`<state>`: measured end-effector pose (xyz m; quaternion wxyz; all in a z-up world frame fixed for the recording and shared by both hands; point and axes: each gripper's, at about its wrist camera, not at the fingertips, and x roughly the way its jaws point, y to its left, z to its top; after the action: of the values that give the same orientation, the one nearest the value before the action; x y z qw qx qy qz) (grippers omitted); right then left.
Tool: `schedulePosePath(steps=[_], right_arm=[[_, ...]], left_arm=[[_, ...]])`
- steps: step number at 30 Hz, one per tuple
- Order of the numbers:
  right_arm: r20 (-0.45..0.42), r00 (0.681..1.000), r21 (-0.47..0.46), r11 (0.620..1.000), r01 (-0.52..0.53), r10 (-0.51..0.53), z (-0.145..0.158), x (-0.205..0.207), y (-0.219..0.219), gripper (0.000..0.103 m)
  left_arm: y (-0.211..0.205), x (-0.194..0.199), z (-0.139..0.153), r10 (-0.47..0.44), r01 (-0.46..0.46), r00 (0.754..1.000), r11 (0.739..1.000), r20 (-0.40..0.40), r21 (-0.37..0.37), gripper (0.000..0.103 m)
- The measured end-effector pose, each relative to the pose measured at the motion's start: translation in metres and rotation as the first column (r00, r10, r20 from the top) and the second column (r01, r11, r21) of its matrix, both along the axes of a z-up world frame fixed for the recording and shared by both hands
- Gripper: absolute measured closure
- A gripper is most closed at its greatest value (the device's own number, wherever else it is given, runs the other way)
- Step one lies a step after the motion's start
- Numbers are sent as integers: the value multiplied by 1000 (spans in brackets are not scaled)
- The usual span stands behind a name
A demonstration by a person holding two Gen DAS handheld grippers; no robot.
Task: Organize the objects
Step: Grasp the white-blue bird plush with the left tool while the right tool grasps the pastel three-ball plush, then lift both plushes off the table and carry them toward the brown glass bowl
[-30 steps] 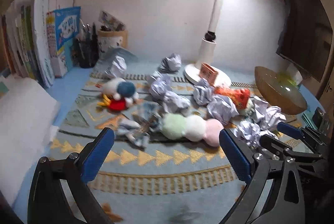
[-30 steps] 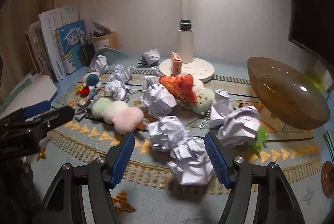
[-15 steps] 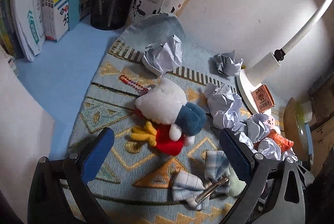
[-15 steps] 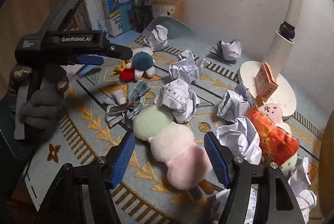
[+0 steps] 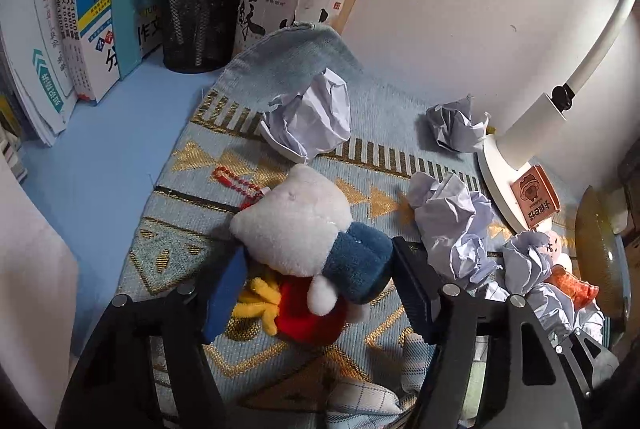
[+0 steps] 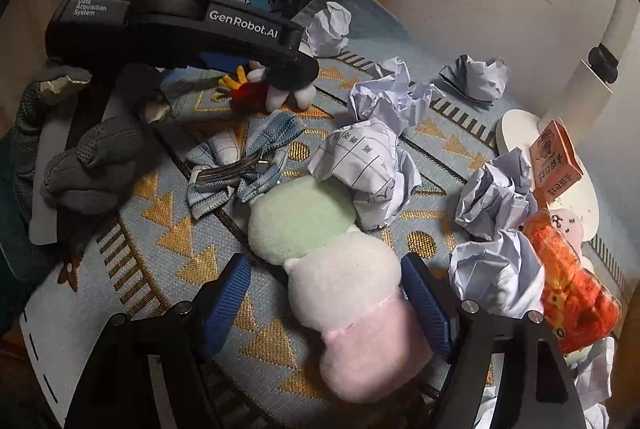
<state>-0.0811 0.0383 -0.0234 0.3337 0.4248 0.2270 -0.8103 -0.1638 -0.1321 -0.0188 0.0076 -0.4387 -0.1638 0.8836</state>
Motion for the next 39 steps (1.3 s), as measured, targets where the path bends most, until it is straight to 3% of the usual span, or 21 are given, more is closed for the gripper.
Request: schedulePosePath(steps=[1,2,5,8,10,16,18,21,24,26,29,34,38,39], right_arm=[[-11,1000,11,1000,30,-30,3,2,3,53],[6,998,4,998,61,-61,6,2,9,54],[169,975,-114,979,166,-146,14,5,37,54],[328,920,-205,934,291,-215,19,16,66,54],[390,884,-249,895,371,-258,22,28,87,54],[372,809,-236,796,557,-455,30,62,125,53],[363,809,-213,803,556,-463,24,64,129,52],[392,816,-240,809,537,-425,9,64,133,51],[400,842,-277,828,487,-361,8,69,131,35],[377,868,-286,851,441,-323,13,78,132,31],[316,896,-235,889,393,-312,11,88,130,19],[293,903,-222,897,383,-313,5,89,128,18],[165,921,-135,917,375,-352,3,92,115,20],[134,927,-112,924,366,-351,2,94,112,27]], left_arm=[[-3,5,5,-3,3,1000,1000,-15,12,36],[-6,12,12,-9,10,999,999,-40,32,36],[-6,42,39,-39,43,993,999,-109,33,36],[7,70,62,-113,120,980,992,-162,32,36],[25,90,69,-196,202,964,979,-181,20,36],[94,144,52,-468,475,867,880,-171,-4,35],[113,154,34,-537,536,834,843,-127,-44,34],[122,153,17,-575,570,814,818,-80,-79,31],[117,150,7,-577,576,816,817,-25,-34,29],[109,148,6,-572,572,820,820,-5,5,27],[96,157,3,-551,551,834,834,13,-6,13],[78,175,4,-473,470,881,879,18,83,10],[98,185,8,-401,398,916,914,22,80,10],[106,185,8,-385,383,922,920,24,80,11]])
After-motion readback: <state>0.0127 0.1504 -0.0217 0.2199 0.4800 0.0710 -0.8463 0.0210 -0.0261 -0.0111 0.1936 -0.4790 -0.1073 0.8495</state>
